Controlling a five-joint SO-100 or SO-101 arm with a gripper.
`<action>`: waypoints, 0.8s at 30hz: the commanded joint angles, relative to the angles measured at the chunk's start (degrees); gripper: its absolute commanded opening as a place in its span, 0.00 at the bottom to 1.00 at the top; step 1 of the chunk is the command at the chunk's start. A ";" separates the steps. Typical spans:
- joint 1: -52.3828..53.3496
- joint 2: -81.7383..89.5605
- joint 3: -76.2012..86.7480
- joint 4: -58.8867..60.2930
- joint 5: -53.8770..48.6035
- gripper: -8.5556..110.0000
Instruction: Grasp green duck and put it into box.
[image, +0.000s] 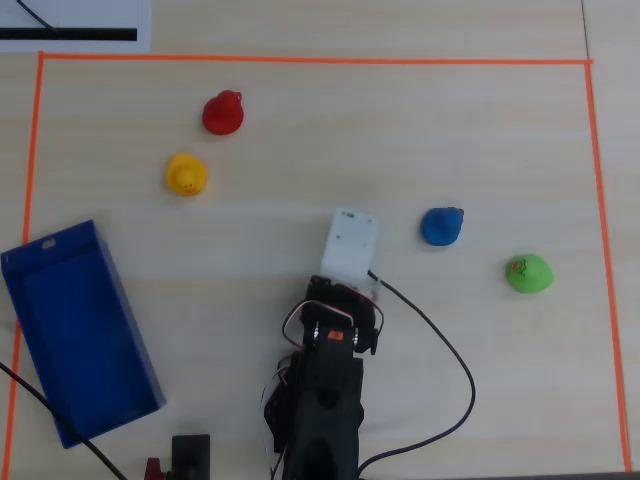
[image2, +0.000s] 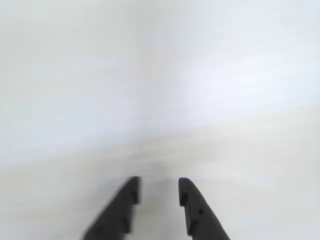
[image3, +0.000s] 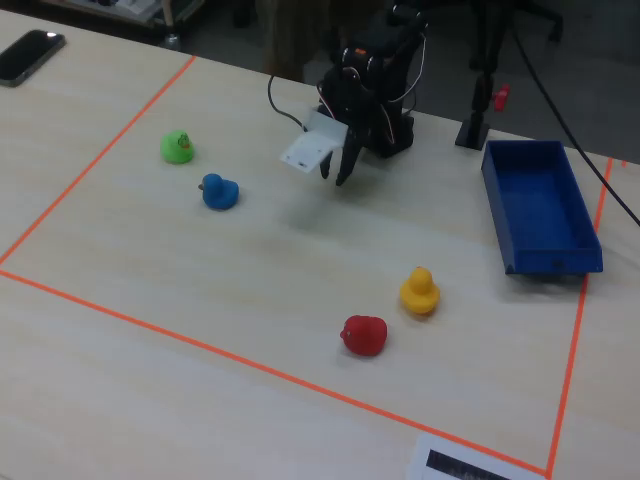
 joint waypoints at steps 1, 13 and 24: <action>11.95 -23.64 -30.76 -3.16 0.35 0.24; 36.91 -52.38 -68.20 -9.32 -11.34 0.30; 50.71 -75.85 -67.50 -38.85 -21.36 0.33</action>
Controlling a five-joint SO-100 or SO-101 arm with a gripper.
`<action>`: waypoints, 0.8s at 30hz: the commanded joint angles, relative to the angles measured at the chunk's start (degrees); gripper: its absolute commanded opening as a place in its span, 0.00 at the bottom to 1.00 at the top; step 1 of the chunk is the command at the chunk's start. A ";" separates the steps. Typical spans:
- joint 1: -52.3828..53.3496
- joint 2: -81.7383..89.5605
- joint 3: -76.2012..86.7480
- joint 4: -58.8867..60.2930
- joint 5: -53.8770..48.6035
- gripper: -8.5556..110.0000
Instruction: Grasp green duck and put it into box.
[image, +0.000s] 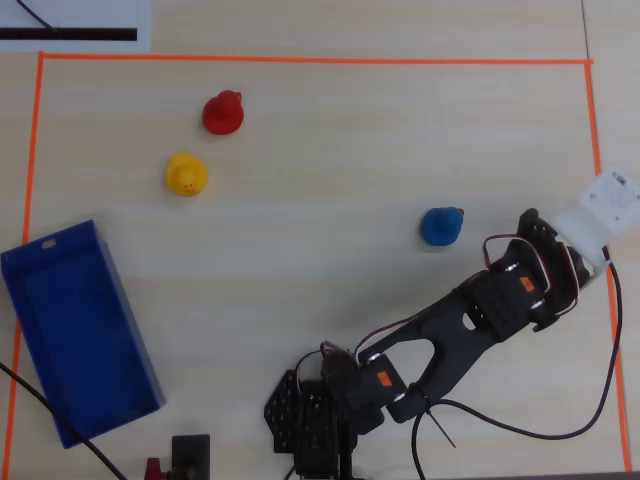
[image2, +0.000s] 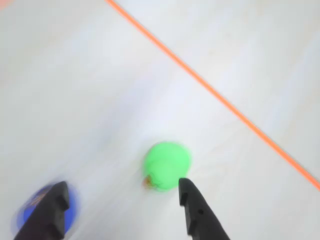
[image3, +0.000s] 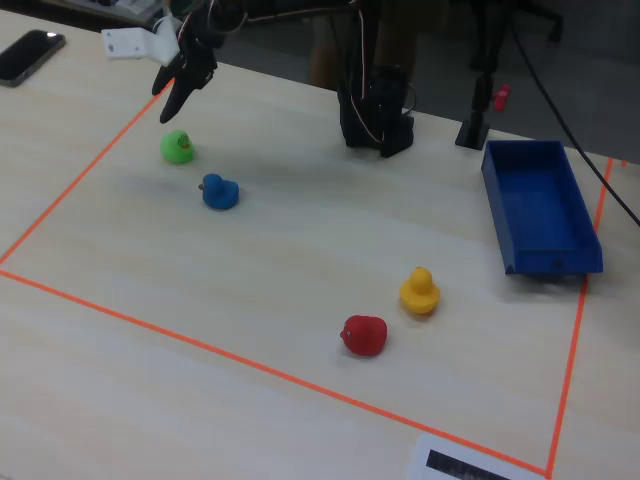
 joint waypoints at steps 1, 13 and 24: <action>3.08 -5.80 -1.14 -13.01 -2.37 0.33; 8.09 -17.75 0.35 -24.17 -5.36 0.34; 8.70 -17.23 2.64 -19.86 -4.31 0.37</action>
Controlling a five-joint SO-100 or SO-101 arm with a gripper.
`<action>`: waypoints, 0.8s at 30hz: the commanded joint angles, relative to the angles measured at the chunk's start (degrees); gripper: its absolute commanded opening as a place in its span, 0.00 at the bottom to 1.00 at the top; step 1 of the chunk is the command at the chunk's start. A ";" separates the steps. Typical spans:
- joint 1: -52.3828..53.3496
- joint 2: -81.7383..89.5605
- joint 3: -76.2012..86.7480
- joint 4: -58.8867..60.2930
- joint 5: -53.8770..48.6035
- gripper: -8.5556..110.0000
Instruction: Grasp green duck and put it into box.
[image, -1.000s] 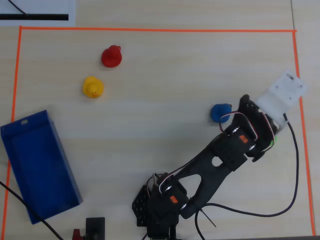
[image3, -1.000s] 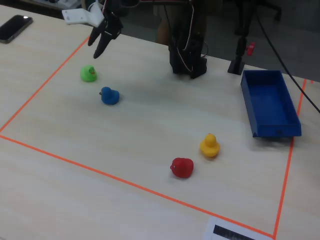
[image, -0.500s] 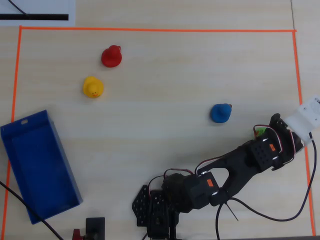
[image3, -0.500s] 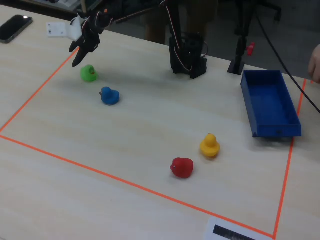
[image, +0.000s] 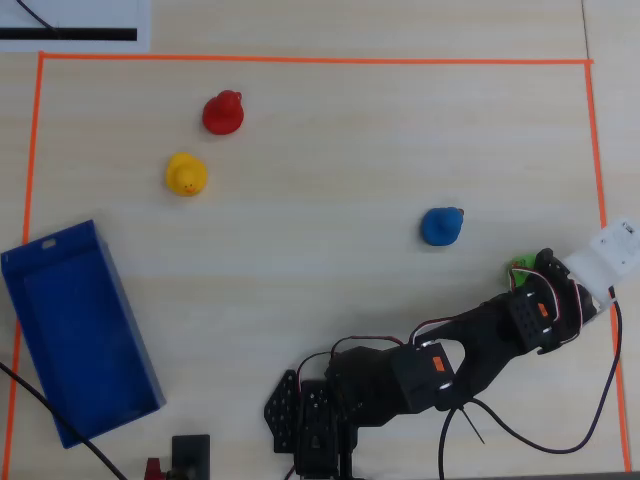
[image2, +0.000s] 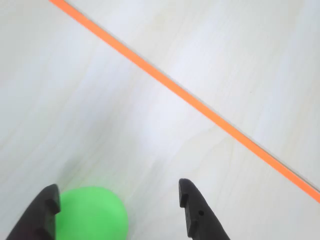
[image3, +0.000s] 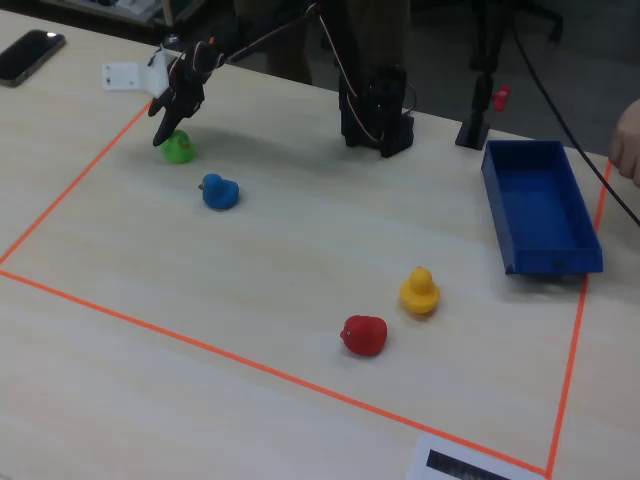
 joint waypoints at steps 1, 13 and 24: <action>-0.26 3.43 -1.49 4.66 1.58 0.37; -2.81 7.29 -4.48 17.05 6.77 0.38; -2.72 7.47 2.29 13.89 6.15 0.38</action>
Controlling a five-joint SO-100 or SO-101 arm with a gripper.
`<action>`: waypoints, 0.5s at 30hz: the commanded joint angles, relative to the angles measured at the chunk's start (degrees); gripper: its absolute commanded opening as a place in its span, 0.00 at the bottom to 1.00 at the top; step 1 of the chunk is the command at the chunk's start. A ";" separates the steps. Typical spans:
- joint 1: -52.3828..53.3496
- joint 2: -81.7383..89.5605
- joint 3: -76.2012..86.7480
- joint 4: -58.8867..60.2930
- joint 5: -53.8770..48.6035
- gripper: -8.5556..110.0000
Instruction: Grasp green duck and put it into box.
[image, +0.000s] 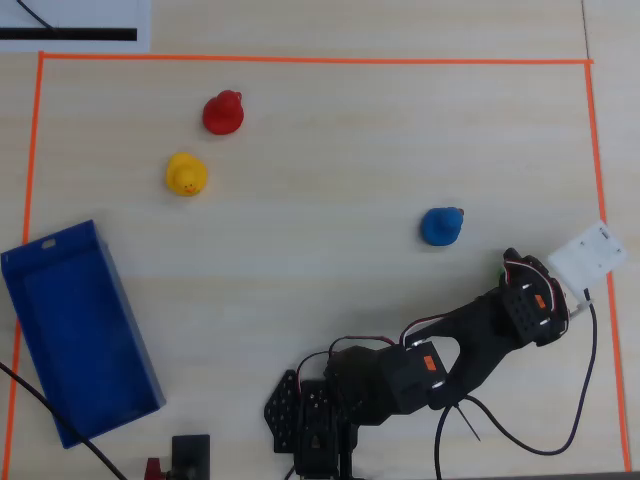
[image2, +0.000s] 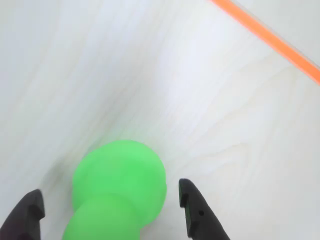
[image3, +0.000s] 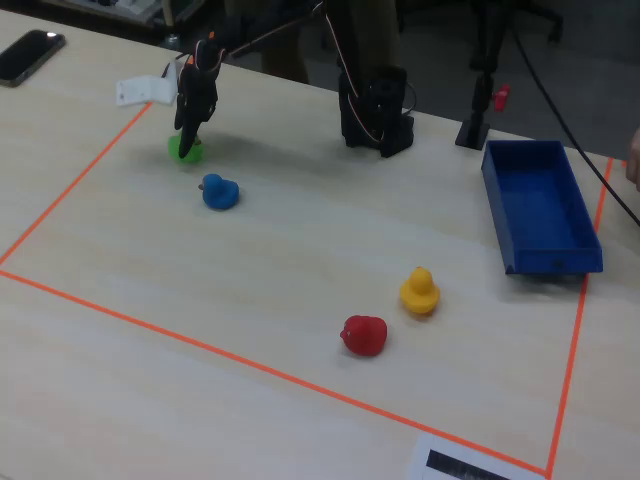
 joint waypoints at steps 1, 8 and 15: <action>-0.18 4.04 2.64 -4.57 -0.26 0.38; -0.26 2.64 8.70 -13.80 -1.14 0.37; -1.85 0.70 8.44 -15.82 2.72 0.07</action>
